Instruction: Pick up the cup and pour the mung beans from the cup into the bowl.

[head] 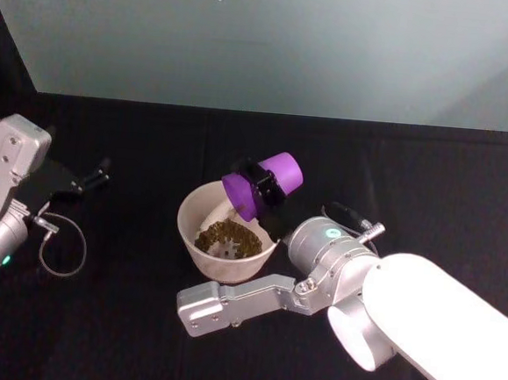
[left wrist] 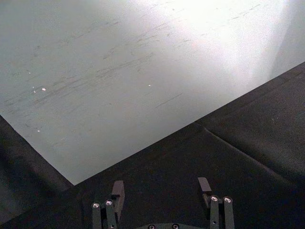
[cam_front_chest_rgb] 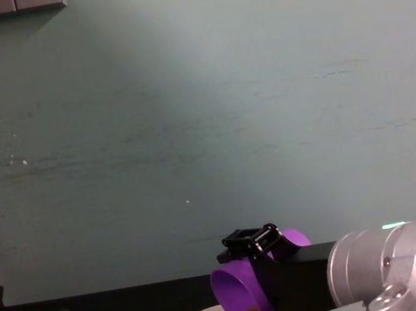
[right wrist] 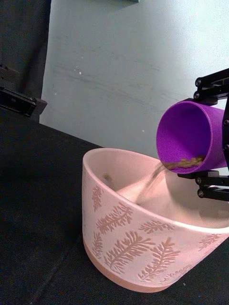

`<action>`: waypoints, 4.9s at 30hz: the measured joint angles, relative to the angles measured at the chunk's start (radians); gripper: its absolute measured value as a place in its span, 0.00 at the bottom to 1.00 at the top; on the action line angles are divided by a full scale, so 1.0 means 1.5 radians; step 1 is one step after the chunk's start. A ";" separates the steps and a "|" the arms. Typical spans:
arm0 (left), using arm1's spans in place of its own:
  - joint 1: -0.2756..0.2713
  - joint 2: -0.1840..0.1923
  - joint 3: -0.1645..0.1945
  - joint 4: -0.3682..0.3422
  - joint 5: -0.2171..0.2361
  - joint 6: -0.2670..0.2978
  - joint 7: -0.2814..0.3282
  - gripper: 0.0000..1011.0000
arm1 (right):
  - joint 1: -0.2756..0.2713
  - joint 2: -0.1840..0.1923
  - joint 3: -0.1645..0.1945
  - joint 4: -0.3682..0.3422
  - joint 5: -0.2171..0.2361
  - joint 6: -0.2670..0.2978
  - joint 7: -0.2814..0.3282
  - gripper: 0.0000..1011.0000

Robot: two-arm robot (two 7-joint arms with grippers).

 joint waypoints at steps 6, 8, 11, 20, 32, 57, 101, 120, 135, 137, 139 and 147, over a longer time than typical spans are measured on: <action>0.000 0.000 0.000 0.000 0.000 0.000 0.000 0.99 | 0.001 0.000 -0.003 0.000 -0.009 0.002 0.000 0.72; 0.000 0.000 0.000 0.000 0.000 0.000 0.000 0.99 | 0.002 -0.001 -0.004 0.000 -0.011 0.002 0.000 0.72; 0.000 0.000 0.000 0.000 0.000 0.000 0.000 0.99 | 0.002 -0.001 -0.005 0.000 -0.014 0.003 0.000 0.72; 0.000 0.000 0.000 0.000 0.000 0.000 0.000 0.99 | 0.005 0.000 -0.012 0.001 -0.030 0.003 0.004 0.72; 0.000 0.000 0.000 0.000 0.000 0.000 0.000 0.99 | 0.025 0.002 -0.062 0.001 -0.127 0.018 0.033 0.72; 0.000 0.000 0.000 0.000 0.000 0.000 0.000 0.99 | 0.045 -0.005 -0.135 0.005 -0.334 0.040 0.075 0.72; 0.000 0.000 0.000 0.000 0.000 0.000 0.000 0.99 | -0.158 -0.098 0.426 0.126 0.913 -0.199 -0.035 0.72; 0.000 0.000 0.000 0.000 0.000 0.000 0.000 0.99 | -0.140 -0.105 0.419 0.234 1.033 -0.167 0.014 0.72; 0.000 0.000 0.000 0.000 0.000 0.000 0.000 0.99 | -0.126 -0.082 0.382 0.257 1.033 -0.145 0.006 0.72; 0.000 0.000 0.000 0.000 0.000 0.000 0.000 0.99 | -0.126 -0.080 0.380 0.257 1.034 -0.143 0.005 0.72; 0.000 0.000 0.000 0.000 0.000 0.000 0.000 0.99 | -0.123 -0.077 0.375 0.259 1.036 -0.141 0.005 0.72; 0.000 0.000 0.000 0.000 0.000 0.000 0.000 0.99 | -0.117 -0.069 0.361 0.261 1.047 -0.142 0.004 0.90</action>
